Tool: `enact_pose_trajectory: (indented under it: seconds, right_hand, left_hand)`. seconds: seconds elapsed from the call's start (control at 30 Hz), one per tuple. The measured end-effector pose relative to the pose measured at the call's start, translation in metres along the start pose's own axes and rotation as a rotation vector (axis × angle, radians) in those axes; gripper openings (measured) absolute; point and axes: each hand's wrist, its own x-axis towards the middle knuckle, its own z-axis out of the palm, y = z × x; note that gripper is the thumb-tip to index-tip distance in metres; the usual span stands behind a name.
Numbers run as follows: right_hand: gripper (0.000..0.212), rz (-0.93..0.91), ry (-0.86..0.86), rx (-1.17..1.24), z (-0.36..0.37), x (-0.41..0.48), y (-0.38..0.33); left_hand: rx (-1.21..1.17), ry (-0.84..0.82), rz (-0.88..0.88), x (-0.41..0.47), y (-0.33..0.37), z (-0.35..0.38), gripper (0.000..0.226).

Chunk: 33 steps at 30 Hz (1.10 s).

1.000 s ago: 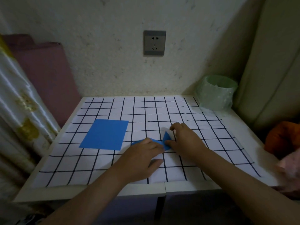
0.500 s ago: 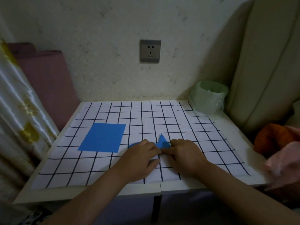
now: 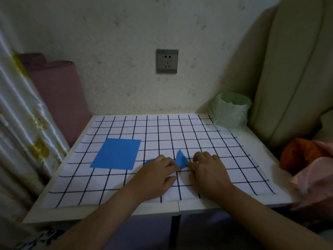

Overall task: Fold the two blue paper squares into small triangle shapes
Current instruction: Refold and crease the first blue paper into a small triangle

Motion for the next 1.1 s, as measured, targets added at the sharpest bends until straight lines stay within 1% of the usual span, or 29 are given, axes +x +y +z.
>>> enact_pose_trajectory:
  seconds: [0.07, 0.13, 0.2, 0.23, 0.37, 0.57, 0.67, 0.73, 0.8, 0.87, 0.93, 1.0, 1.1]
  right_hand:
    - [0.039, -0.114, 0.044, 0.067, -0.002, -0.004, -0.001]
    - [0.04, -0.218, -0.049, 0.177, 0.0, -0.008, 0.001]
    - [0.043, -0.182, -0.145, 0.268, 0.006, -0.009, 0.003]
    - [0.044, -0.153, -0.16, 0.291, 0.008, -0.008, 0.004]
    - [0.042, -0.092, -0.125, 0.319, 0.012, -0.006, 0.002]
    - [0.037, -0.083, -0.097, 0.291, 0.01, -0.005, -0.001]
    - [0.035, -0.081, -0.083, 0.302, 0.008, -0.006, -0.002]
    - [0.035, -0.065, -0.089, 0.321, 0.006, -0.005, -0.003]
    - [0.033, -0.066, -0.102, 0.312, 0.004, -0.003, -0.002]
    - [0.036, -0.092, -0.122, 0.299, 0.003, -0.003, 0.0]
    - [0.042, -0.143, -0.153, 0.255, 0.002, -0.002, 0.002]
    - [0.042, -0.193, -0.182, 0.189, 0.001, 0.0, 0.005]
    - [0.038, -0.176, -0.2, 0.246, 0.001, 0.006, 0.011]
  left_hand:
    - [-0.002, 0.002, 0.003, 0.0, -0.001, 0.0, 0.039]
    - [0.004, 0.0, 0.004, -0.001, -0.002, 0.0, 0.04]
    - [0.022, -0.005, 0.011, -0.001, -0.003, -0.001, 0.04]
    - [0.03, -0.006, 0.016, -0.002, -0.004, -0.002, 0.04]
    - [0.037, -0.023, 0.035, -0.006, -0.008, -0.006, 0.039]
    - [-0.008, 0.021, 0.043, -0.011, -0.009, -0.009, 0.03]
    - [-0.01, 0.025, 0.047, -0.015, -0.011, -0.006, 0.029]
    - [-0.077, 0.022, -0.003, -0.017, -0.011, -0.005, 0.03]
    - [-0.149, 0.067, -0.09, -0.018, -0.013, -0.005, 0.031]
    - [-0.161, 0.115, -0.163, -0.021, -0.02, -0.005, 0.044]
    - [-0.135, 0.046, -0.227, -0.025, -0.028, -0.007, 0.057]
    - [-0.16, -0.017, -0.258, -0.027, -0.031, -0.007, 0.057]
    - [-0.235, 0.024, -0.245, -0.024, -0.027, -0.008, 0.053]
